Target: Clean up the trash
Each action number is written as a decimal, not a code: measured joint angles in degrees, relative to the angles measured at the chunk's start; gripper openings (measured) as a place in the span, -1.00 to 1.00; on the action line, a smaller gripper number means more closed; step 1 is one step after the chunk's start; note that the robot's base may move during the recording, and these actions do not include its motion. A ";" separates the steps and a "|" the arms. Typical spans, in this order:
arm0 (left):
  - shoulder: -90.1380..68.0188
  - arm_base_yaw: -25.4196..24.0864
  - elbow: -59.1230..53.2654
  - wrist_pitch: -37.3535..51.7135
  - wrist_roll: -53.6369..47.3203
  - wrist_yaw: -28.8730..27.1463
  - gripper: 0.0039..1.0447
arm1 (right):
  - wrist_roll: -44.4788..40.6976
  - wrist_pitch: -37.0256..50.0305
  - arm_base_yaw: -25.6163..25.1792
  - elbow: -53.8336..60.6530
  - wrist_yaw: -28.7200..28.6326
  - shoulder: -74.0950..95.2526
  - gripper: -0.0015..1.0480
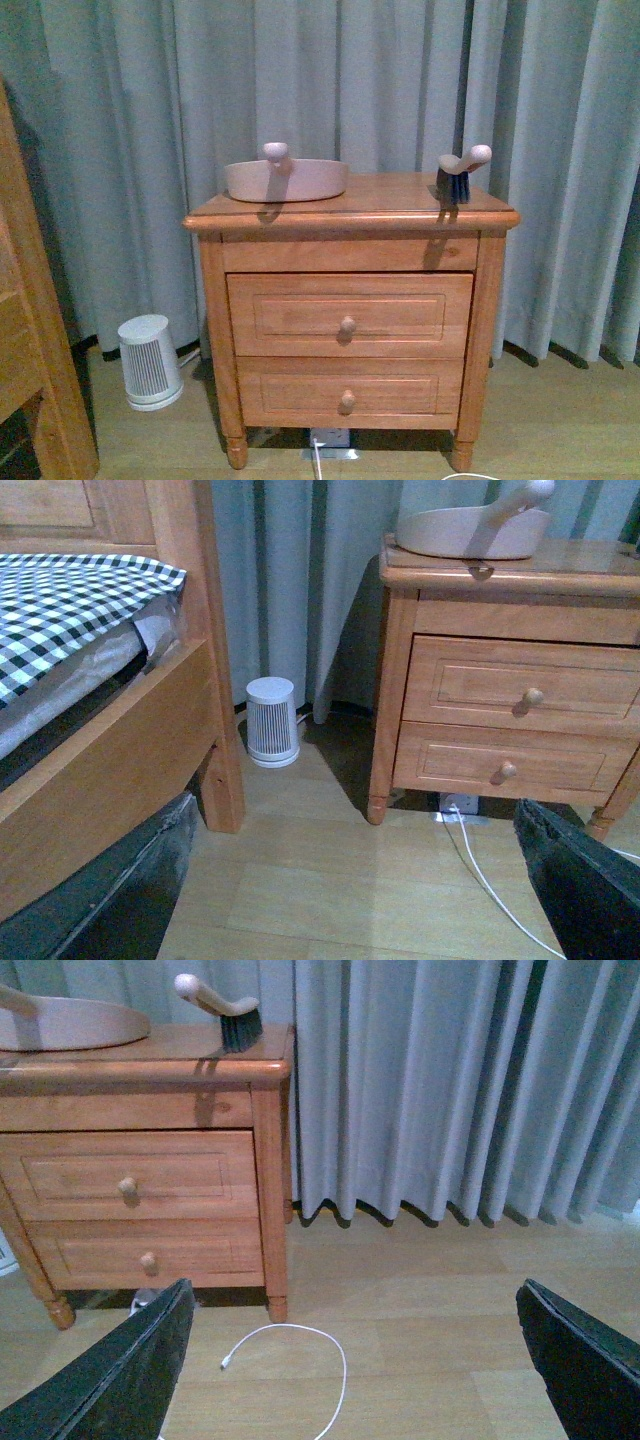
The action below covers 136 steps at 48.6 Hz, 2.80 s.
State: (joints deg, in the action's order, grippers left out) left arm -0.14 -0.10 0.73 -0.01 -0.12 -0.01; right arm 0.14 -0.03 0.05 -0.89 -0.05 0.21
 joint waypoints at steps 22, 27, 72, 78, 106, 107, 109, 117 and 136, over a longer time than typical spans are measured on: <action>0.00 0.00 0.00 0.00 0.00 0.00 0.86 | 0.00 0.00 0.00 0.00 0.02 0.00 0.86; 0.00 0.00 0.00 0.00 0.00 0.00 0.86 | 0.00 0.00 0.00 0.00 0.02 0.00 0.86; 0.00 0.00 0.00 0.00 0.02 0.00 0.86 | -0.02 0.00 0.00 0.00 0.00 0.02 0.86; -0.98 0.66 0.68 -2.01 1.46 -1.57 0.86 | 0.00 0.00 0.00 0.00 0.00 0.02 0.86; -72.96 17.94 55.95 -13.49 -1.92 -11.13 0.86 | 0.00 0.00 0.00 0.00 0.00 0.02 0.86; -73.85 18.14 57.02 -14.03 -1.51 -11.26 0.86 | 0.00 0.00 0.00 0.00 0.00 0.02 0.86; -79.08 19.21 63.10 -17.20 0.39 -11.85 0.86 | 0.00 0.00 0.00 0.00 0.00 0.02 0.86; -92.54 22.03 77.22 -23.91 8.17 -12.72 0.86 | 0.00 0.00 0.00 0.00 0.00 0.02 0.86; -111.45 26.05 87.21 -26.36 13.75 -13.57 0.86 | 0.00 0.00 0.00 0.00 0.00 0.02 0.86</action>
State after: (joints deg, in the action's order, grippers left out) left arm -111.59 25.96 87.94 -26.37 13.63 -13.58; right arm 0.14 -0.03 0.05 -0.89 -0.05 0.23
